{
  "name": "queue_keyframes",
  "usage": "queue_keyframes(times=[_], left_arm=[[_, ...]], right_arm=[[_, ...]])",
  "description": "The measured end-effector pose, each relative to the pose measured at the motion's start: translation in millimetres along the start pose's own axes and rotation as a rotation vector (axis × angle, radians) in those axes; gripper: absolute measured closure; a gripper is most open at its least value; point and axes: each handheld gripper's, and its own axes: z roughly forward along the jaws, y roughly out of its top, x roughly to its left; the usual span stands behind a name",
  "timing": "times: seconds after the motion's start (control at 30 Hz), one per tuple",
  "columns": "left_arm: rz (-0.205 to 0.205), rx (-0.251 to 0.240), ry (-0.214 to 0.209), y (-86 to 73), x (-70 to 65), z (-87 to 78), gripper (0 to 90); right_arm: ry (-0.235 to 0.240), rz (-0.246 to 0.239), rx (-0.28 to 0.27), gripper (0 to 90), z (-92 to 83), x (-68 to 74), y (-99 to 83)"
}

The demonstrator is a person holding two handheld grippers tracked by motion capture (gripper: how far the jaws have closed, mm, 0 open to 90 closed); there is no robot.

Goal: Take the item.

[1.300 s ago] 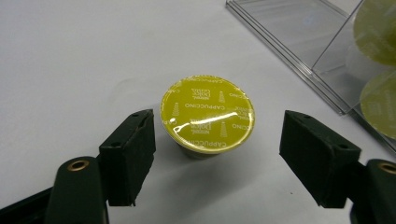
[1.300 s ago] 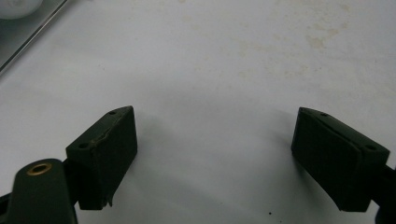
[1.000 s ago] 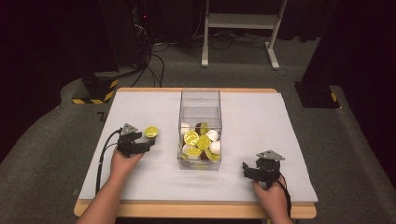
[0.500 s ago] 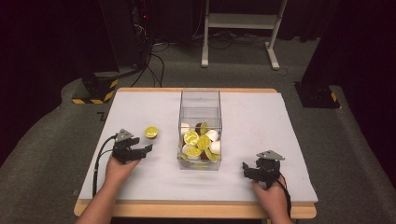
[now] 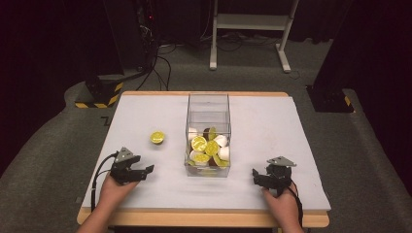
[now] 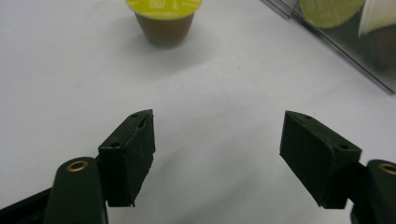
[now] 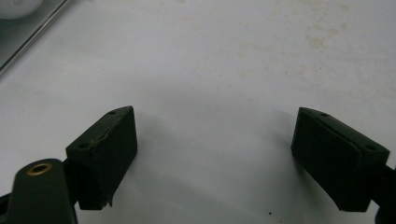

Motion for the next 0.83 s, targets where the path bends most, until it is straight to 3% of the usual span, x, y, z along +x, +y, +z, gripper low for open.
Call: queue_keyframes(times=[0.13,0.23,0.5,0.83], left_arm=[[0.065,0.014,0.033,-14.0,0.1,-10.1,26.8],[0.084,0.027,0.055,-20.8,-0.5,-13.7,25.9],[0.058,0.004,0.053,-24.2,-1.1,-14.4,26.5],[0.063,0.015,0.044,-23.8,0.5,-15.2,26.4]], right_arm=[[0.000,0.000,0.000,14.4,0.0,0.0,0.0],[0.000,0.000,0.000,14.4,0.0,0.0,0.0],[0.000,0.000,0.000,14.4,0.0,0.0,-0.1],[-0.001,0.002,0.000,14.4,0.0,0.2,0.0]])
